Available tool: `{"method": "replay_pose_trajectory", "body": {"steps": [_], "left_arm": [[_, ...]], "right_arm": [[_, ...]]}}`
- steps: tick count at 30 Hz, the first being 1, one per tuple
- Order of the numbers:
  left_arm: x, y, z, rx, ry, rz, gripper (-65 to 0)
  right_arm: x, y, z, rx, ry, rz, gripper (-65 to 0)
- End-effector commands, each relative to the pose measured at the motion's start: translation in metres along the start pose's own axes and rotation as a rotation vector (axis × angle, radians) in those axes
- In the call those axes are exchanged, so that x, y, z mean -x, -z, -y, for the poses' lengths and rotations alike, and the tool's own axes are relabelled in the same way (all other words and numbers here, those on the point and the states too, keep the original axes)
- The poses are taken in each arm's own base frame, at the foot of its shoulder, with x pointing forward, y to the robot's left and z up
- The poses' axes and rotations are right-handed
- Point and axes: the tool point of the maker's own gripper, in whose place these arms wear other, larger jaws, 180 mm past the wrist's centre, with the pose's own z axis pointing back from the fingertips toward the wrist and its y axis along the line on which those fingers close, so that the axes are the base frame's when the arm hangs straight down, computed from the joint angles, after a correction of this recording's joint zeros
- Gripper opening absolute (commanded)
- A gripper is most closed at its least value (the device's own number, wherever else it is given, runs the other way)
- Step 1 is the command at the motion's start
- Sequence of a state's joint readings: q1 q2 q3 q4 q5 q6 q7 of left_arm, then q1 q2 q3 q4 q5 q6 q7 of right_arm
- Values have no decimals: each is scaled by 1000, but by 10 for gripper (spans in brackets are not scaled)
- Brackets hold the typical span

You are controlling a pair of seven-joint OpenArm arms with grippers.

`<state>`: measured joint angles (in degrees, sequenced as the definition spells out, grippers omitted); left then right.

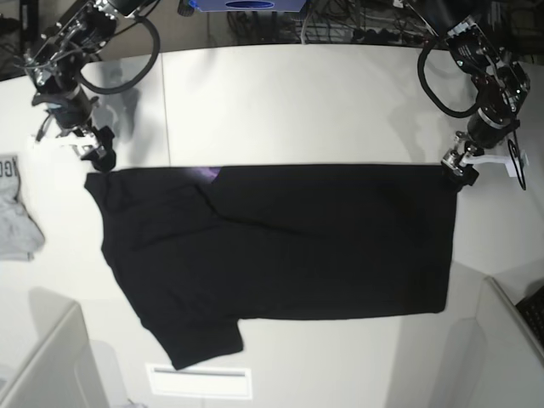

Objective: Fold the T-shirt properly
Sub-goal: 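Hold the lifted shoulders with both grippers and drag the shirt toward the robot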

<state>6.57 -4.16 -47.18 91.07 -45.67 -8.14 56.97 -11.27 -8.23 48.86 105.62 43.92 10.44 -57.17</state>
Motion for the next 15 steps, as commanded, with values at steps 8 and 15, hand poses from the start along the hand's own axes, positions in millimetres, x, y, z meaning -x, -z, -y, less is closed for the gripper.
{"method": "replay_pose_trajectory", "body": {"steps": [8, 15], "left_arm": [[0, 29, 10, 50, -80, -26, -58], [8, 35, 11, 54, -106, -42, -290]], "right_arm": [[-8, 0, 28, 48, 78, 67, -315], [-4, 36, 44, 63, 241, 85, -309]]}}
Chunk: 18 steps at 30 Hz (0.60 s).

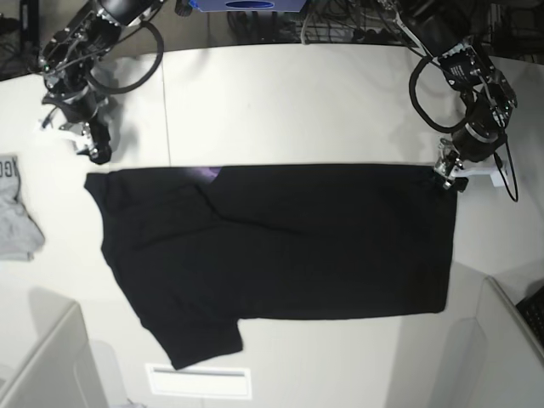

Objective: Fold the T-shirt properly
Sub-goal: 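Hold the lifted shoulders with both grippers and drag the shirt toward the robot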

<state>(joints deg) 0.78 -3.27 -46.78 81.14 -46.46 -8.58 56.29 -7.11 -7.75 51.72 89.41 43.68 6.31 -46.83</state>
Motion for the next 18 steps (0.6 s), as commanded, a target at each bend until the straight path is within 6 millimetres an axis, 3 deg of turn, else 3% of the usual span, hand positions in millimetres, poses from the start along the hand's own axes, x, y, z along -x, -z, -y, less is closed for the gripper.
{"method": "replay_pose_trajectory", "body": {"steps": [1, 5, 9, 18], "left_arm": [[-6, 0, 2, 2, 7, 9, -367], [-5, 1, -1, -5, 3, 2, -650], [-7, 0, -2, -7, 1, 6, -650], [-12, -2, -3, -12, 17, 11, -650]], "right_arm": [[-14, 3, -9, -22, 11, 37, -296], [-18, 24, -9, -2, 103, 30, -257], [-14, 40, -14, -14, 141, 4, -258], [-17, 53, -12, -7, 157, -24, -282]]}}
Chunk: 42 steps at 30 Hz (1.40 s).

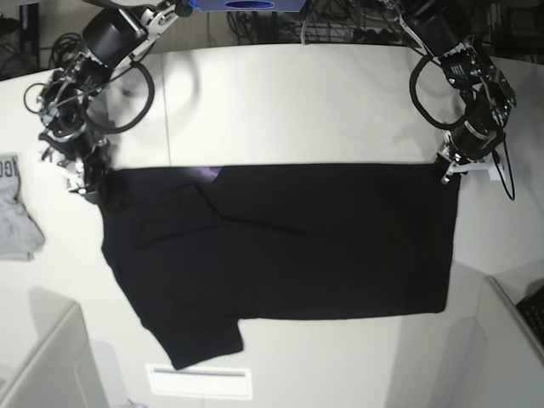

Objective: Fold the T-shirt properly
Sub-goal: 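Hold the lifted shoulders with both grippers and drag the shirt toward the robot, then lower the shoulders and open both grippers, releasing the shirt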

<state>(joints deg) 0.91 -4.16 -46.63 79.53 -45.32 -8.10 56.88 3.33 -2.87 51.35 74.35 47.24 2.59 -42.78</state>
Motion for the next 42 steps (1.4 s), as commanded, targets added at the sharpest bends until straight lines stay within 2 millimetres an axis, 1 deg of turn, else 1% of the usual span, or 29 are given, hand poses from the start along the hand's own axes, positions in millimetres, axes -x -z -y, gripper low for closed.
{"method": "replay_pose_trajectory", "body": {"steps": [1, 6, 7, 10, 11, 12, 14, 16, 17, 18, 22, 24, 26, 29, 31, 33, 36, 39, 42], "left_arm": [[-16, -4, 9, 25, 18, 40, -650], [-20, -2, 16, 39, 20, 49, -650], [-20, -2, 16, 40, 21, 49, -650], [-21, -3, 16, 38, 26, 51, -650], [-20, -4, 14, 34, 27, 48, -650], [-20, -5, 13, 30, 30, 47, -650], [-20, -10, 2, 3, 44, 40, -650], [-12, -11, -4, -8, 58, 17, -650], [-8, -13, -10, -22, 61, 5, -650], [-8, -17, -14, -34, 76, 1, -650], [-5, -35, -22, -64, 133, 7, -650], [-4, -47, -21, -73, 169, 17, -650], [0, -59, -24, -91, 205, 17, -650], [8, -78, -34, -127, 241, 9, -650], [15, -87, -42, -148, 251, -4, -650], [27, -96, -52, -152, 227, -33, -650], [41, -107, -60, -136, 180, -65, -650], [51, -116, -68, -139, 154, -88, -650], [58, -124, -76, -163, 154, -107, -650]], "right_arm": [[6, 3, 10, 51, -15, -31, -311], [1, 8, 12, 63, -60, -13, -551], [1, 7, 14, 67, -66, -5, -575], [-1, 6, 16, 71, -69, 1, -585], [0, 6, 17, 73, -68, 0, -609], [1, 5, 20, 79, -68, -2, -650], [3, 2, 27, 93, -69, -6, -650], [5, -1, 34, 106, -69, -14, -650], [8, -3, 38, 114, -69, -28, -650], [9, -6, 40, 118, -73, -34, -650], [3, -26, 40, 124, -127, -25, -650], [2, -37, 41, 130, -156, -32, -650], [4, -50, 42, 139, -183, -52, -650], [6, -67, 52, 167, -217, -56, -650], [7, -75, 58, 185, -231, -60, -650], [9, -84, 68, 208, -239, -63, -650], [11, -93, 77, 231, -253, -69, -650], [12, -103, 77, 221, -314, -75, -650], [20, -113, 79, 223, -326, -78, -650]]}}
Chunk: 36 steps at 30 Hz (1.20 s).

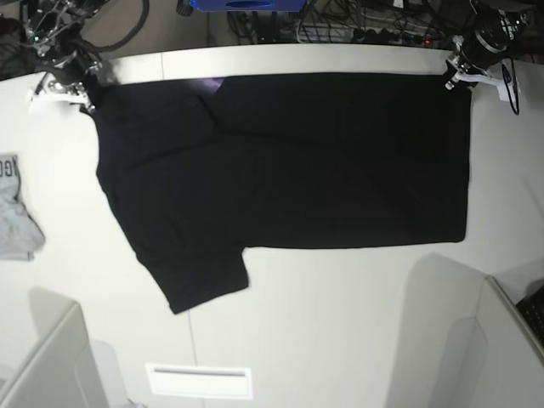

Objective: Fold the T-shirt properly
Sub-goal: 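Lower the shoulders and open both grippers, releasing the shirt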

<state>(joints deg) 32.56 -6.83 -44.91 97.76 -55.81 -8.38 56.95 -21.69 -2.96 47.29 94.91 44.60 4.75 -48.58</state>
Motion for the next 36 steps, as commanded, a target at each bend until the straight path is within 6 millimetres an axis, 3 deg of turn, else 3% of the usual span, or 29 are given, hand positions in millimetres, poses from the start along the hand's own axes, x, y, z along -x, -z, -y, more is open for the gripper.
{"method": "replay_pose_trajectory", "body": {"steps": [1, 8, 20, 36], "left_arm": [[-5, -6, -1, 0, 16, 15, -650], [10, -15, -16, -39, 13, -23, -650], [17, -18, -24, -61, 13, -40, -650], [12, -18, -21, -55, 20, -31, -650]], "right_arm": [[-5, -6, -1, -7, -22, 16, -650], [5, -12, 9, 17, -25, -4, -650], [15, -18, 22, 45, -28, -27, -650], [29, -24, 34, 73, -25, -81, -650]]}}
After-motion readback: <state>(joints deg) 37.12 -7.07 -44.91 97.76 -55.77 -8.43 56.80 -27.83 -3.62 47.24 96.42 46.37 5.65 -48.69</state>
